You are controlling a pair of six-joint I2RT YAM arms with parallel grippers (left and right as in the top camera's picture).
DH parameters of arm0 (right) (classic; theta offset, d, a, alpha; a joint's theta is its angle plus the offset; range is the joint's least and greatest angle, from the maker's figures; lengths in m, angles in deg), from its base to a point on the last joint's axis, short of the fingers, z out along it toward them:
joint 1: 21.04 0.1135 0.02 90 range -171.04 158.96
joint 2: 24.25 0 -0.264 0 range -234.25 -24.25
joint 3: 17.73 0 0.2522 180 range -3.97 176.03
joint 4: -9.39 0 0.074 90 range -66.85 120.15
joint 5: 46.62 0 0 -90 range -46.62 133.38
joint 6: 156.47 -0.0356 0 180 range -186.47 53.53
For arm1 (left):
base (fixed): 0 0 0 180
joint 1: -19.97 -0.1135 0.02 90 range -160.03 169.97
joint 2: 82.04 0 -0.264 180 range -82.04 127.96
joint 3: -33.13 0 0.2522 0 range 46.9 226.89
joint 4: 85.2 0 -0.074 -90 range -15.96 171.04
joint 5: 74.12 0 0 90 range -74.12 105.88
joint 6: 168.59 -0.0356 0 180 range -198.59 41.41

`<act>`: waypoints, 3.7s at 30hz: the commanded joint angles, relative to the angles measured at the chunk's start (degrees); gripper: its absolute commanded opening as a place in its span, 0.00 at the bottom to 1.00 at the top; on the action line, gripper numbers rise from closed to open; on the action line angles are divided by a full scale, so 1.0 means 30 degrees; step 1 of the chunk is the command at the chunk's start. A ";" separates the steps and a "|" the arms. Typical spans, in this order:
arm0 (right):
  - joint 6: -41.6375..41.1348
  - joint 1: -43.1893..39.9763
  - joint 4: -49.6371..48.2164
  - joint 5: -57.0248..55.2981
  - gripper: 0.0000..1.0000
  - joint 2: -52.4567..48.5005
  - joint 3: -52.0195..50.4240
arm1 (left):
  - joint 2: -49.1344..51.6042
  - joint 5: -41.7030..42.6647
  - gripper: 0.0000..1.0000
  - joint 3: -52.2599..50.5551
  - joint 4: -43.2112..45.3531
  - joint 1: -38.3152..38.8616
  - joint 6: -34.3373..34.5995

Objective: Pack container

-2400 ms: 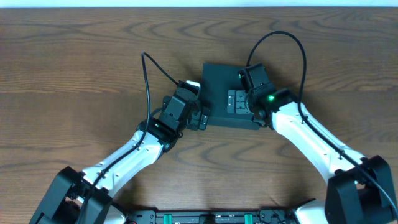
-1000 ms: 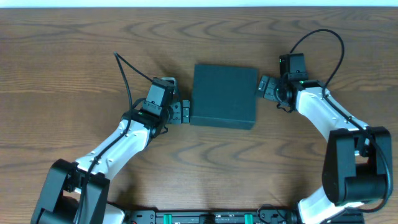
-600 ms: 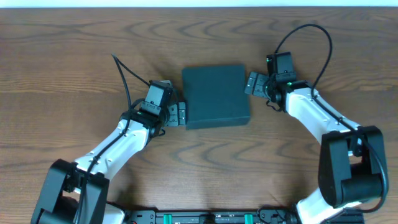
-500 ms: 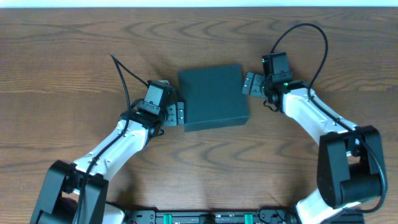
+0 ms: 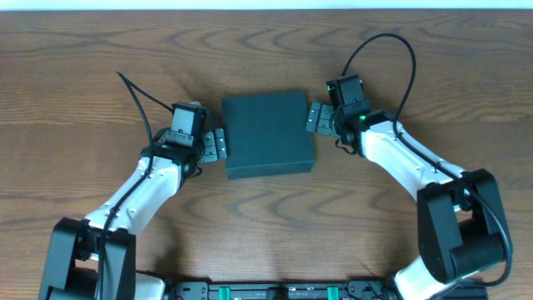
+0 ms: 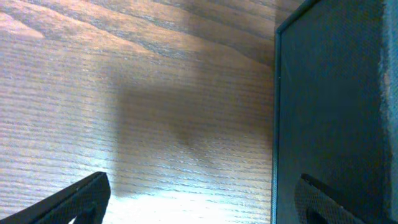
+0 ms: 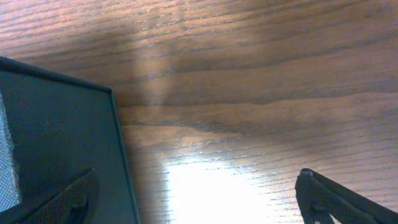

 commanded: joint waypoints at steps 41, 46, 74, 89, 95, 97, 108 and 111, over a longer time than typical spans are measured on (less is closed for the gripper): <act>0.0058 0.1355 0.3679 -0.0510 0.99 0.3796 -0.0291 | -0.3796 -0.0219 0.95 0.1013 0.0423 0.0124 -0.2565; 0.1260 0.0699 0.4393 -0.0758 0.99 0.5457 -0.0291 | -0.5996 -0.1807 0.95 0.1013 -0.2382 0.0124 -0.2550; 0.1341 0.0648 0.4044 -0.1348 0.99 0.3971 -0.0299 | -0.3322 0.0860 0.95 -0.2120 -0.2557 0.0138 -0.1523; 0.1887 0.0648 0.3942 -0.2062 0.99 0.4619 -0.0233 | -0.4007 -0.1552 0.95 -0.1173 -0.2907 0.0138 -0.1523; 0.2463 0.0678 0.5858 -0.2062 0.99 0.8539 -0.0240 | -0.6980 -0.1443 0.95 0.0809 -0.5610 0.0138 -0.1690; 0.3162 0.0831 0.6900 -0.2069 0.99 0.9850 -0.0240 | -0.8072 -0.1027 0.95 0.0809 -0.6550 0.0146 -0.1851; 0.2106 0.6936 1.3427 -0.4131 0.99 2.1952 -0.0925 | -1.8899 -0.0546 0.95 0.0809 -1.1970 0.3395 -0.2506; 0.2178 0.7257 1.3508 -0.4124 0.99 2.4021 -0.0925 | -1.9955 -0.1035 0.95 0.0809 -1.3136 0.3395 -0.2543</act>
